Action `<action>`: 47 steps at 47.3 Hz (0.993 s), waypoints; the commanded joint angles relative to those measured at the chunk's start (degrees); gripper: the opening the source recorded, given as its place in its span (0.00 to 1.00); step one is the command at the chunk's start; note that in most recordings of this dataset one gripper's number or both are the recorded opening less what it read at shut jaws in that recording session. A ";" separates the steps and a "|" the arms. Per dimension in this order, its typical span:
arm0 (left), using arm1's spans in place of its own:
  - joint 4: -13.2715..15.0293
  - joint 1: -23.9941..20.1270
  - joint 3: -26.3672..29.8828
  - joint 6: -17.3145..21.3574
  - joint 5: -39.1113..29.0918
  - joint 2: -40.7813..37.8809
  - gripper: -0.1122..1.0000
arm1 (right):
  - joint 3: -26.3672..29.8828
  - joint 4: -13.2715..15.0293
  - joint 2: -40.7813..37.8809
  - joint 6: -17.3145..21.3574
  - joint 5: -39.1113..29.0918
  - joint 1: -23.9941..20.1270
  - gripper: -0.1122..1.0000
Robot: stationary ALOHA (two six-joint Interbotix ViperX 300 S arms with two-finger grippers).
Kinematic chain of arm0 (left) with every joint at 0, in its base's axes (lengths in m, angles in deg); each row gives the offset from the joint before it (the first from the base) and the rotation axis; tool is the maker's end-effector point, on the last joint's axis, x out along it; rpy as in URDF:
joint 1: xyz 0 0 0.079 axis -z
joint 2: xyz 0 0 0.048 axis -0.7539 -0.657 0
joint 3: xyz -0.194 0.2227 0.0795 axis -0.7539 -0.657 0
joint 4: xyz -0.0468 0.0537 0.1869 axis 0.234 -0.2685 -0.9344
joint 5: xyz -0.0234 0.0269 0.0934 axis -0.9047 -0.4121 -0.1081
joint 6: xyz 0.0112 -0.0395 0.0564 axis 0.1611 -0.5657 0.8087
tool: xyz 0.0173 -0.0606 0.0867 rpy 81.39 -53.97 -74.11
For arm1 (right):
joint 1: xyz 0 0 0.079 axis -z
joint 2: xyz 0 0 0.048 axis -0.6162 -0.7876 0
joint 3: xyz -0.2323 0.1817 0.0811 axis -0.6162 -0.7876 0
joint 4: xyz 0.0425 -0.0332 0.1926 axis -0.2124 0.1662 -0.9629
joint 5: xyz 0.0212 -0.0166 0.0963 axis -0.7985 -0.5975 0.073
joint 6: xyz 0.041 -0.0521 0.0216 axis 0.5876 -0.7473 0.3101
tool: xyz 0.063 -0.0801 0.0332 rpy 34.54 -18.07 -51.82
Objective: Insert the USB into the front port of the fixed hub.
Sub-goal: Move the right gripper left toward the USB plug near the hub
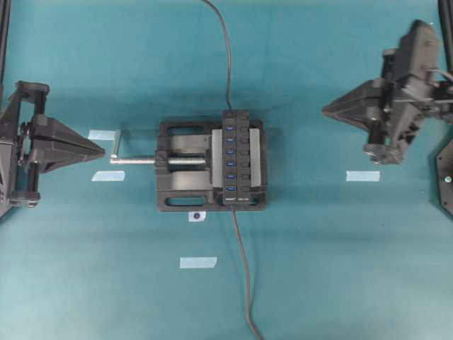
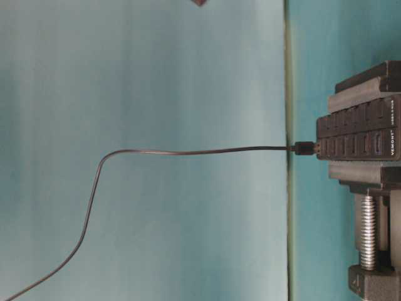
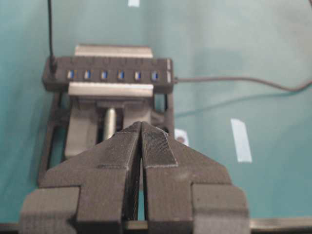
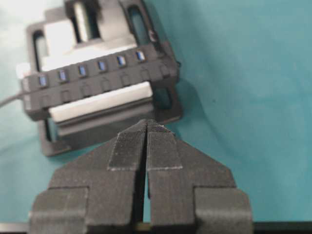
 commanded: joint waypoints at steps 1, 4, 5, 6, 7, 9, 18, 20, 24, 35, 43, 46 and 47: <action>-0.18 0.35 1.49 0.09 0.09 -0.26 0.10 | 2.37 0.09 -1.67 -0.79 0.26 0.53 0.07; -0.18 0.44 1.49 0.00 0.09 -0.26 0.10 | 3.25 0.09 -3.34 -1.05 0.26 0.88 0.07; -0.09 0.44 1.49 -0.09 0.09 -0.26 0.10 | 3.52 0.09 -3.78 -1.14 0.26 0.88 0.07; -0.09 0.44 1.49 -0.09 0.09 -0.26 0.10 | 3.78 0.09 -4.31 -1.14 0.26 0.97 0.07; -0.09 0.44 1.49 -0.09 0.09 -0.26 0.10 | 3.96 0.09 -4.75 -1.23 0.26 1.05 0.07; -0.18 0.44 1.49 -0.09 0.09 -0.26 0.10 | 4.39 0.09 -5.71 -1.23 0.26 1.23 0.07; -0.09 0.53 1.49 -0.18 0.09 -0.26 0.10 | 6.68 0.62 -10.11 -2.29 0.26 1.85 0.07; -0.18 0.53 1.49 -0.18 0.09 -0.26 0.10 | 7.21 0.70 -11.16 -2.81 0.26 1.85 0.07; -0.09 0.53 1.41 -0.18 0.09 -0.26 0.10 | 8.44 0.70 -13.10 -4.13 0.26 1.85 0.07; -0.09 0.62 1.32 -0.18 0.00 -0.26 0.10 | 11.87 0.70 -18.90 -7.65 0.53 1.85 0.07; -0.18 0.62 1.32 -0.18 0.00 -0.26 0.10 | 13.97 0.70 -23.03 -9.14 0.70 1.85 0.07; -0.09 0.53 1.32 -0.18 0.09 -0.26 0.10 | 14.77 0.70 -24.26 -9.58 0.70 1.85 0.07; -0.18 0.53 1.41 -0.18 0.09 -0.18 0.10 | 15.12 0.70 -24.70 -9.76 0.70 1.85 0.07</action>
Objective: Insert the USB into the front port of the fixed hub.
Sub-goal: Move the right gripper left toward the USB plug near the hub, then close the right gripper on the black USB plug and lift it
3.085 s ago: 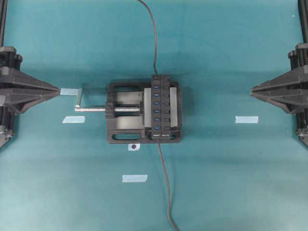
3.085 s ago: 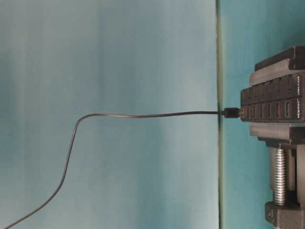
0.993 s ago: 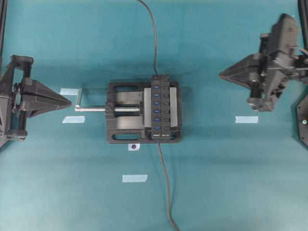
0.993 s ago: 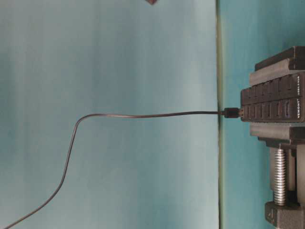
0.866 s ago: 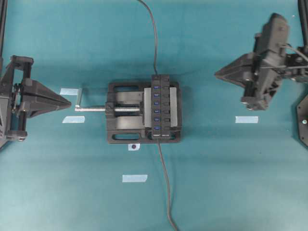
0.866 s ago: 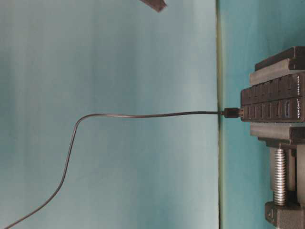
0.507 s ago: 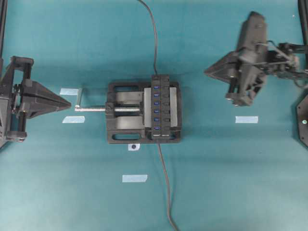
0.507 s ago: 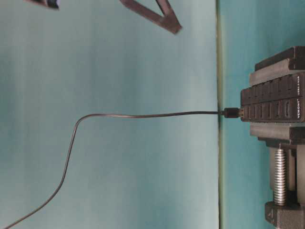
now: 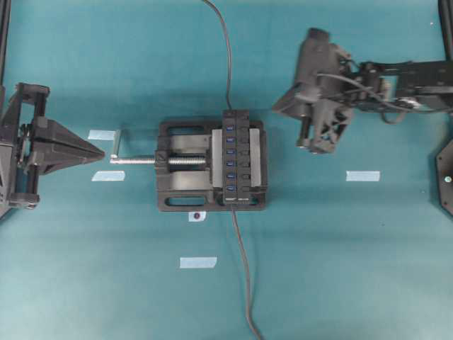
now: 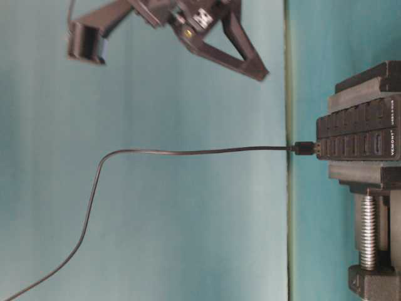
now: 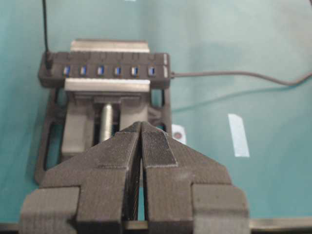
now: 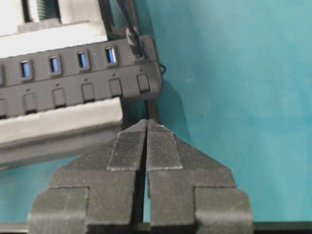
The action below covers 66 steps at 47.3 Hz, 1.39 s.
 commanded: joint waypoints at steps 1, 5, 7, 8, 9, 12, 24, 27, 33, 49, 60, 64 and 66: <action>-0.09 0.18 1.32 -0.18 0.26 -0.18 0.10 | 2.46 0.09 -0.88 -0.97 0.44 0.18 0.07; -0.09 0.09 1.32 -0.18 0.26 -0.09 0.10 | 3.69 0.09 -2.20 -1.49 0.44 0.18 0.07; -0.18 0.09 1.32 -0.18 0.35 -0.09 0.10 | 4.13 0.09 -2.64 -1.67 0.53 0.18 0.07; -0.09 0.09 1.41 -0.18 0.26 0.00 0.10 | 4.39 0.09 -2.90 -1.85 0.53 0.18 0.07; -0.09 0.09 1.32 -0.18 0.35 0.00 0.10 | 4.75 0.00 -3.16 -1.93 0.53 0.18 0.07; -0.09 0.09 1.23 -0.26 0.35 0.09 0.10 | 5.62 0.09 -3.96 -2.29 0.53 0.09 0.07; -0.18 0.09 1.05 -0.26 0.35 0.18 0.10 | 7.73 0.09 -6.42 -2.72 0.53 0.09 0.07; -0.18 0.09 1.05 -0.18 0.35 0.44 0.10 | 7.91 0.00 -6.77 -2.72 0.53 0.00 0.07; -0.09 0.09 0.70 -0.26 0.35 1.14 0.10 | 8.26 0.00 -7.12 -2.72 0.53 -0.09 0.07; -0.09 0.18 0.44 -0.18 0.44 1.58 0.10 | 8.70 0.00 -8.35 -2.72 2.81 -1.32 0.09; -0.09 0.35 0.35 -0.18 0.62 1.58 0.10 | 8.88 -0.18 -8.88 -2.20 3.69 -1.67 0.25; -0.09 0.53 0.35 -0.18 0.62 1.58 0.10 | 8.96 -0.62 -8.96 -1.67 3.43 -1.67 0.41; -0.09 0.62 0.35 -0.18 0.62 1.58 0.10 | 9.05 -0.62 -9.05 -1.58 3.34 -1.76 0.51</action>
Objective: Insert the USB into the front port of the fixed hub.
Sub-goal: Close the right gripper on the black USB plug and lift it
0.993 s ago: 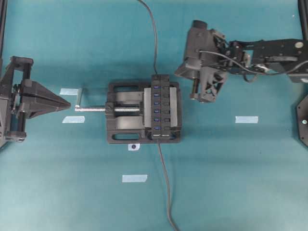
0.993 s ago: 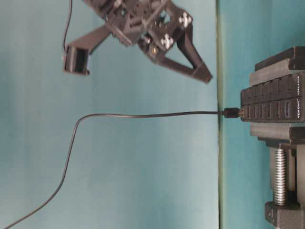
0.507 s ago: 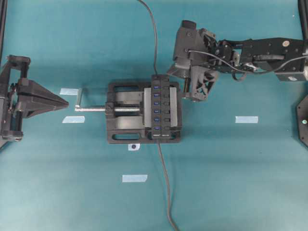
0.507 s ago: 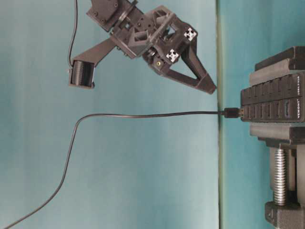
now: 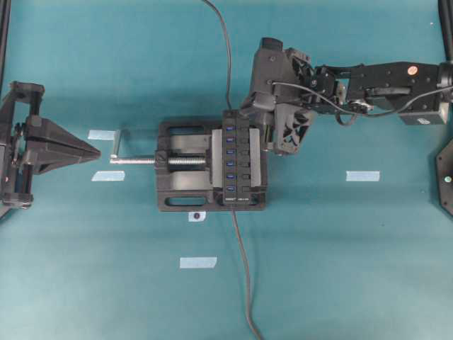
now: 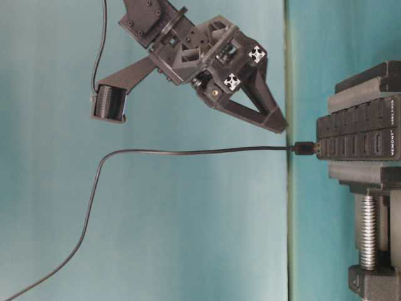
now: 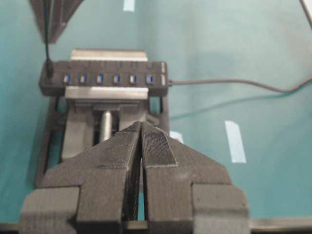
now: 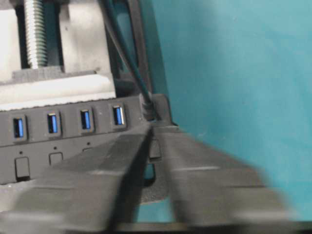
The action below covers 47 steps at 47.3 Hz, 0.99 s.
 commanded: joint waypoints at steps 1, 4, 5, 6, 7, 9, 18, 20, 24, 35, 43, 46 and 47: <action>-0.18 0.26 0.62 0.00 0.53 -0.18 0.10 | 1.41 -0.18 0.70 0.44 0.35 -0.44 0.56; -0.18 0.26 0.62 0.00 0.53 -0.18 0.10 | 1.41 -0.09 0.53 0.53 0.62 -0.53 0.72; -0.09 0.26 0.62 0.00 0.53 -0.26 0.10 | 1.41 -0.18 0.44 0.62 0.62 -0.62 0.79; -0.09 0.26 0.62 0.00 0.62 -0.18 0.10 | 1.49 -0.18 0.26 0.62 0.62 -0.53 0.83; -0.09 0.26 0.62 0.00 0.62 -0.18 0.10 | 1.58 -0.09 0.09 0.62 0.62 -0.53 0.87; -0.09 0.26 0.62 0.00 0.70 -0.18 0.10 | 1.67 -0.09 -0.18 0.53 0.62 -0.53 0.89; -0.09 0.70 0.62 0.00 1.23 -0.26 0.10 | 2.99 -0.09 -1.32 0.35 1.58 -0.53 0.84; -0.09 0.70 0.62 -0.09 1.23 -0.26 0.10 | 3.52 -0.09 -1.76 0.35 1.76 -0.53 0.84; -0.18 0.79 0.62 -0.09 1.23 -0.35 0.10 | 4.22 0.00 -2.55 0.26 1.76 -0.53 0.83; -0.09 0.79 0.62 -0.18 1.23 -0.26 0.10 | 4.92 0.09 -3.96 0.26 1.49 -0.53 0.82; -0.09 0.79 0.62 -0.18 1.32 -0.35 0.10 | 5.19 0.09 -3.96 0.26 1.49 -0.53 0.79; -0.18 0.79 0.53 -0.18 1.32 -0.35 0.10 | 5.19 0.09 -3.96 0.26 1.41 -0.62 0.78; -0.18 0.79 0.53 -0.18 1.32 -0.35 0.10 | 5.27 0.00 -3.96 0.26 1.41 -0.53 0.78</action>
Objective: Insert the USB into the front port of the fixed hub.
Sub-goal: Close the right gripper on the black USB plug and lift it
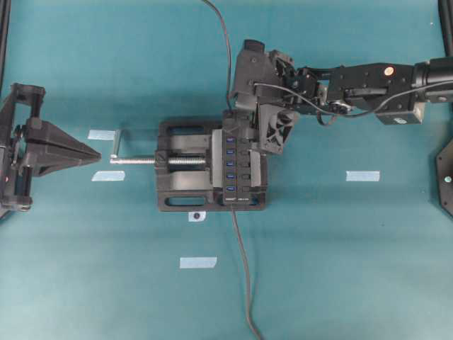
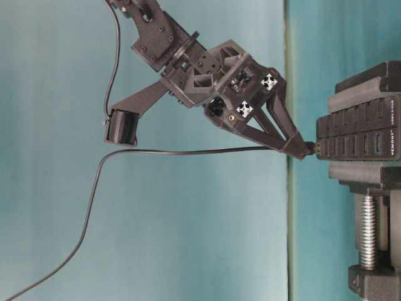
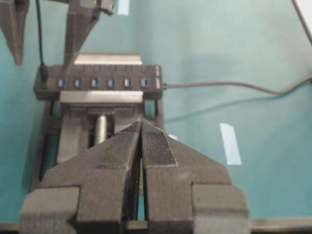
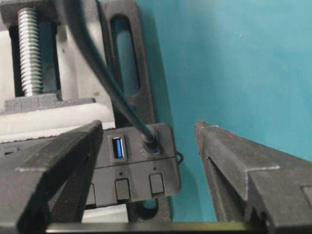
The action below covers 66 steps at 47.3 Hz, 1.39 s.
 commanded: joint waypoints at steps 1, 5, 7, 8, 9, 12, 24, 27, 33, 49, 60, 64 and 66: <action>-0.09 0.18 0.53 -0.09 0.70 -0.26 0.10 | 1.41 0.09 0.79 0.18 0.26 -0.35 0.77; -0.09 0.18 0.53 -0.09 0.70 -0.26 0.10 | 1.41 0.00 0.70 0.18 0.18 -0.26 0.74; -0.18 0.18 0.44 -0.09 0.79 -0.26 0.10 | 1.41 0.09 0.62 0.09 0.09 -0.26 0.72; -0.18 0.18 0.44 -0.09 0.79 -0.26 0.10 | 1.41 0.00 0.62 0.18 0.09 -0.26 0.70; -0.09 0.18 0.44 -0.09 0.79 -0.26 0.10 | 1.41 0.09 0.62 0.18 0.18 -0.26 0.69; -0.18 0.18 0.44 -0.09 1.14 -0.18 0.10 | 1.41 0.09 0.53 0.18 0.09 -0.26 0.64; -0.09 0.18 0.26 -0.18 1.58 0.00 0.10 | 1.41 0.09 0.35 0.18 -0.09 -0.26 0.44; -0.18 0.18 0.18 -0.18 1.58 0.00 0.10 | 1.41 0.09 0.35 0.18 -0.18 -0.26 0.38; -0.09 0.09 0.09 -0.35 1.58 0.00 0.10 | 1.49 0.00 0.26 0.18 -0.79 -0.26 0.26; -0.18 0.18 0.35 -0.35 1.58 0.00 0.10 | 2.29 0.00 0.26 0.26 -1.14 -0.35 0.16; -0.18 0.18 0.44 -0.44 1.49 0.00 0.10 | 2.37 0.09 0.26 0.26 -1.85 -0.44 0.16; -0.09 0.18 0.44 -0.53 1.58 0.00 0.10 | 2.46 0.00 0.35 0.26 -2.20 -0.62 0.16; -0.09 0.18 0.44 -0.53 1.58 0.00 0.10 | 2.46 0.00 0.35 0.35 -2.20 -0.70 0.16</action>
